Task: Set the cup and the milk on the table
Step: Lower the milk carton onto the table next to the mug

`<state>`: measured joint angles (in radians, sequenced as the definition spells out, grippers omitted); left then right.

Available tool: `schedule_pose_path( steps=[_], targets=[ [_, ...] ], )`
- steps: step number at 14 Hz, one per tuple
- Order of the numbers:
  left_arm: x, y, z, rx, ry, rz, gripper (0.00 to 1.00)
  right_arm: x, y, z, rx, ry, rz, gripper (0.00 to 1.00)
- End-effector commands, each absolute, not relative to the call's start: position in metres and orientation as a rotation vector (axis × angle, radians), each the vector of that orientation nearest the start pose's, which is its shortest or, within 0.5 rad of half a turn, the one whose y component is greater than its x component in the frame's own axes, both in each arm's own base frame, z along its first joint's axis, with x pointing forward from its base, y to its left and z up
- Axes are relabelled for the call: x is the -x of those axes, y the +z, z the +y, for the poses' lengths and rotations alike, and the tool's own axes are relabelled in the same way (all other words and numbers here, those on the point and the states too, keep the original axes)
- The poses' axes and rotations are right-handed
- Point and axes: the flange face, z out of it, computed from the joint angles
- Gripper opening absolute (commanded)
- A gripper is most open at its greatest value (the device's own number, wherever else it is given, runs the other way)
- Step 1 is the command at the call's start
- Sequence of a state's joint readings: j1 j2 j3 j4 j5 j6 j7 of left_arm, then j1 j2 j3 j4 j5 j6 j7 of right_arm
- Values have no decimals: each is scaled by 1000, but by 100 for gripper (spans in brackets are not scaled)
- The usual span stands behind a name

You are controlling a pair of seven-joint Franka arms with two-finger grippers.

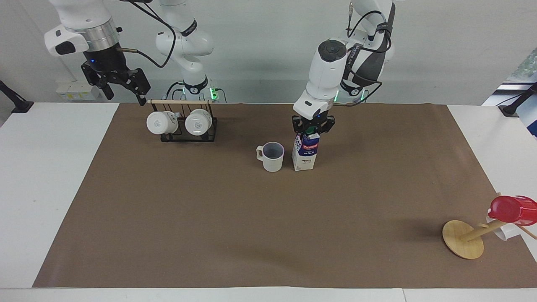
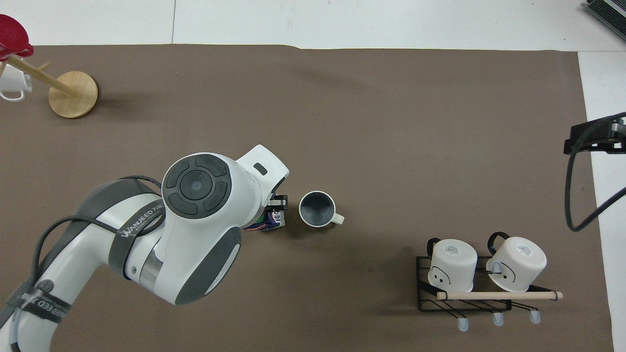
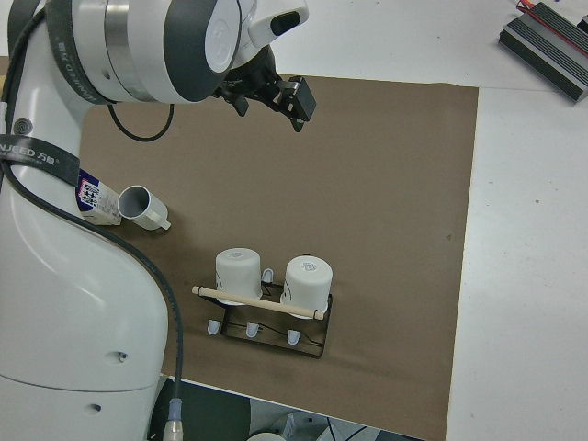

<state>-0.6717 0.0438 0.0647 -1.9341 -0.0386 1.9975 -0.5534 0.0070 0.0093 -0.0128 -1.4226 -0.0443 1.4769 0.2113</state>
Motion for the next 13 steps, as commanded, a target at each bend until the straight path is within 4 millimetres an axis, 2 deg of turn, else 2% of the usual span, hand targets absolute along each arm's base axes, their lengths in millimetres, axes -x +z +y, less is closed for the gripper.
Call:
schedule_pose_path(
  steps=[1, 2, 4, 8, 11, 13],
  targets=[
    [-467, 468, -329, 3168, 22, 77, 100, -543, 682, -9, 3158, -66, 326, 100],
    [-467, 468, -329, 3165, 28, 65, 100, -543, 682, -9, 3158, -64, 328, 100],
    [-469, 489, -328, 3186, -14, 74, 100, -543, 682, -9, 3159, -64, 326, 100],
    [-470, 572, -308, 3191, 0, 46, 100, -543, 682, -9, 3158, -64, 328, 100],
    [-469, 607, -264, 3194, 6, 76, 100, -543, 682, -9, 3158, -66, 328, 100],
    [-472, 630, -224, 3188, 24, 74, 100, -543, 682, -9, 3159, -64, 326, 100]
  ],
)
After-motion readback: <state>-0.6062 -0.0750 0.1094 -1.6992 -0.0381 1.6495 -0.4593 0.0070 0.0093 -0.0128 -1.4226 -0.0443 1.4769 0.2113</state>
